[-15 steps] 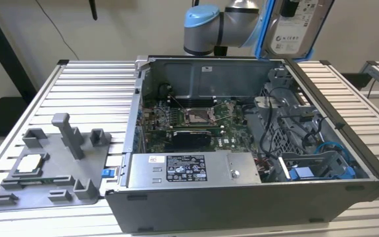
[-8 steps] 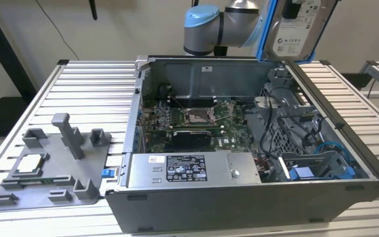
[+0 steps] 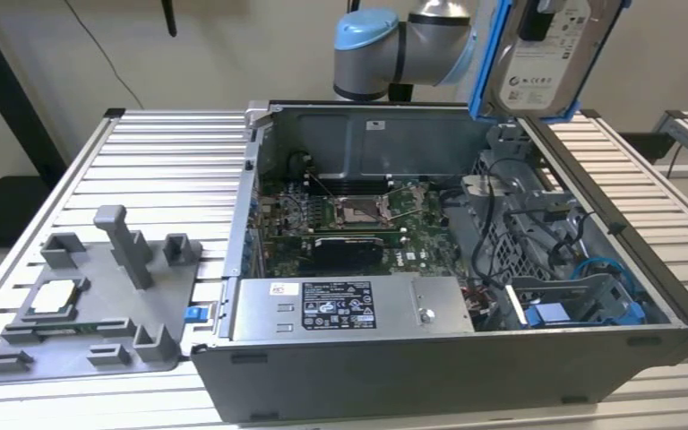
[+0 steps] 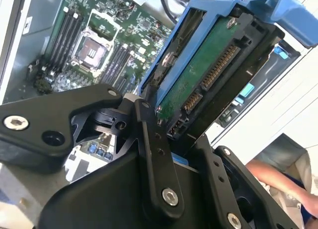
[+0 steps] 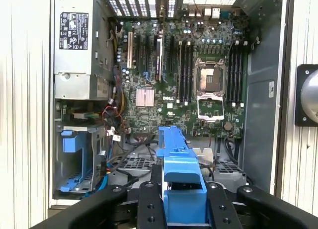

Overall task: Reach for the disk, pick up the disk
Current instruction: 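Pick up the disk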

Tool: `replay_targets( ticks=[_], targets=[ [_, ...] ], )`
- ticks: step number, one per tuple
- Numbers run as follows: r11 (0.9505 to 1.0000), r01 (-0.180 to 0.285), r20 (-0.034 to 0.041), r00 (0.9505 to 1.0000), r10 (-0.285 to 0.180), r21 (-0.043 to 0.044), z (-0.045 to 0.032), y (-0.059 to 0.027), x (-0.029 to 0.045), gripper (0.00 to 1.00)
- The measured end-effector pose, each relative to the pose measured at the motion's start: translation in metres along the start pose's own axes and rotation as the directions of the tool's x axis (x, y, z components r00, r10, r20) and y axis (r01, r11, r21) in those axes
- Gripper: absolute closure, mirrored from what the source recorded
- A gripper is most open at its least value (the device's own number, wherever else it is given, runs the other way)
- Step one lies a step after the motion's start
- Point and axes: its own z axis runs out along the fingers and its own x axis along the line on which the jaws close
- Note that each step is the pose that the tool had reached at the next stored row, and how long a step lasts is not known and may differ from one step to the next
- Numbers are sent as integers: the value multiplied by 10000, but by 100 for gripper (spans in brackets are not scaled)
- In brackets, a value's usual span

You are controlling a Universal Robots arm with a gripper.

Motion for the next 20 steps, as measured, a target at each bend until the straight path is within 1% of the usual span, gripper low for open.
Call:
replay_targets(
  ticks=[15, 19, 20],
  targets=[
    [10000, -9, 0, 10000, 9, -9, 31, 1, 269, 100],
    [10000, -10, 0, 10000, 10, -9, 56, 0, 358, 100],
    [10000, -11, -1, 10000, 11, -9, 66, 0, 391, 100]
  ],
)
